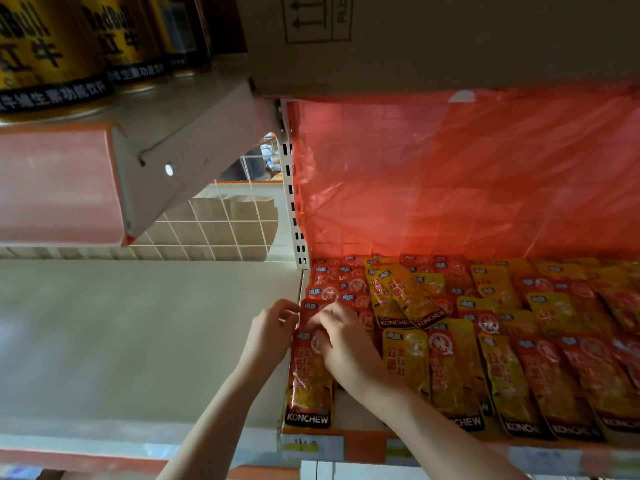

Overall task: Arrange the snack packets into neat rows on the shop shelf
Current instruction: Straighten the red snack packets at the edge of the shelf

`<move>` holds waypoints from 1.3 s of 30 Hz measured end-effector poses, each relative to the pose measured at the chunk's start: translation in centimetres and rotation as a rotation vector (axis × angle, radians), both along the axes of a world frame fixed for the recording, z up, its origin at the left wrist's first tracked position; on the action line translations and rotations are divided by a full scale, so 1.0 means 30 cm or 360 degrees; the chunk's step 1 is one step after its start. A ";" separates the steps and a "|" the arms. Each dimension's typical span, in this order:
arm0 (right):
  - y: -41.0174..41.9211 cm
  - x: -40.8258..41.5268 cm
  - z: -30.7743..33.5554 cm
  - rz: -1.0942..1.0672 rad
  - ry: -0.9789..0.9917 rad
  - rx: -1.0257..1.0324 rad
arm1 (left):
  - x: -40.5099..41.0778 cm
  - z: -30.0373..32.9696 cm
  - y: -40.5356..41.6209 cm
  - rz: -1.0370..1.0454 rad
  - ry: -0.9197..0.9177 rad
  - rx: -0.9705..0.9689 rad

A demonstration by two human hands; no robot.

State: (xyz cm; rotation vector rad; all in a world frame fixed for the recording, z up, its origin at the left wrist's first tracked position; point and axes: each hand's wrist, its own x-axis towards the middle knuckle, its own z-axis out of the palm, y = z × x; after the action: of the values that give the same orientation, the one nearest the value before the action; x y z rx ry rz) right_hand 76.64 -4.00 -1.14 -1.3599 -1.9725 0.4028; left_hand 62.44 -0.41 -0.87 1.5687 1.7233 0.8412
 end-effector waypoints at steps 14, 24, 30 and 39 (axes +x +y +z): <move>-0.035 0.247 0.043 -0.0494 -0.0265 0.0150 | 0.200 0.081 -0.094 -0.0142 0.0464 0.0583; 0.021 0.397 -0.003 -0.0744 -0.0357 -0.0358 | 0.425 0.031 -0.054 -0.0202 0.0283 0.0225; 0.025 0.404 -0.012 -0.0705 -0.0324 -0.0207 | 0.476 0.029 -0.037 -0.0072 0.0028 0.0183; 0.077 0.430 0.017 -0.0551 0.0110 -0.0270 | 0.496 0.079 0.007 0.0013 -0.0452 0.0204</move>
State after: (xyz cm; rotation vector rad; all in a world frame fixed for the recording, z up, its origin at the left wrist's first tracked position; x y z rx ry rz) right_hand 89.54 -1.70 -0.64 -1.7337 -1.6341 0.4519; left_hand 77.32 -0.20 1.50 1.4431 1.4981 1.1388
